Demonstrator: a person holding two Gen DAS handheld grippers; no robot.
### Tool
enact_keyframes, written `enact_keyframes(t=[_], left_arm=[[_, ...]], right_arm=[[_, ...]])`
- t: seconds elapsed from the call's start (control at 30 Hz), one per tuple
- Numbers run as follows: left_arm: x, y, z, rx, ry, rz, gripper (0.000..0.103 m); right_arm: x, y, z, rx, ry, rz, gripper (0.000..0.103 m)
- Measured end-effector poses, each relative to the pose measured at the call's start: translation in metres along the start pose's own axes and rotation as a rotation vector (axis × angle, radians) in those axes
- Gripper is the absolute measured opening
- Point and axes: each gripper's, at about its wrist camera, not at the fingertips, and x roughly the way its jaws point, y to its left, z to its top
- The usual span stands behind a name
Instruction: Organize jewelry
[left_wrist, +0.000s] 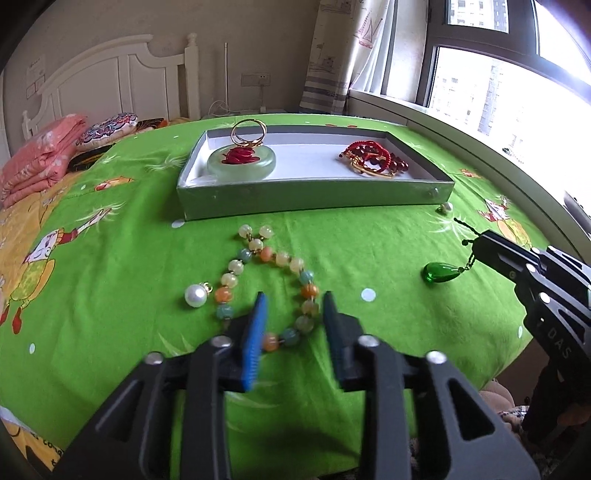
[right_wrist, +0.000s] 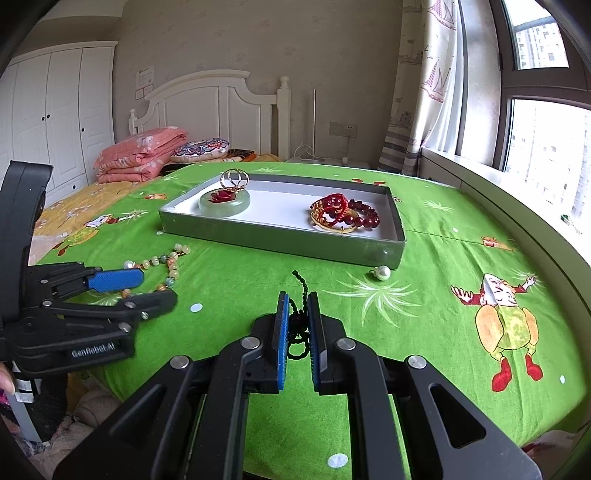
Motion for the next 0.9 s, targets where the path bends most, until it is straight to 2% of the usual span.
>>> enact_keyframes(t=[0.03, 0.07, 0.13, 0.2, 0.3, 0.43, 0.57, 0.73, 0.9], left_arm=[[0.002, -0.003, 0.001, 0.007, -0.002, 0.003, 0.057], [0.003, -0.006, 0.002, 0.016, -0.007, 0.009, 0.063], [0.009, -0.011, 0.004, 0.034, -0.004, 0.026, 0.063], [0.012, -0.013, 0.004, 0.041, -0.013, 0.049, 0.058], [0.010, -0.012, 0.003, 0.036, -0.023, 0.055, 0.043], [0.006, -0.004, -0.001, 0.008, -0.039, 0.076, 0.011], [0.001, 0.002, -0.001, -0.015, -0.059, 0.062, 0.010], [-0.027, -0.005, 0.004, 0.004, -0.177, 0.075, 0.010], [-0.044, -0.010, 0.003, 0.021, -0.247, 0.113, 0.010]], right_arm=[[0.000, -0.001, 0.000, 0.002, 0.001, -0.001, 0.011], [0.001, -0.001, 0.000, 0.005, 0.001, -0.001, 0.011], [0.001, -0.002, 0.000, 0.008, 0.004, 0.001, 0.011], [0.002, -0.002, 0.000, 0.009, 0.005, 0.003, 0.011], [0.001, -0.001, 0.000, 0.006, 0.004, 0.007, 0.011], [0.001, 0.001, -0.001, -0.003, 0.000, 0.008, 0.011], [-0.003, 0.004, -0.001, -0.014, -0.022, 0.010, 0.011], [-0.010, 0.009, 0.000, -0.036, -0.056, 0.015, 0.010], [-0.026, 0.008, 0.005, -0.032, -0.122, 0.002, 0.010]])
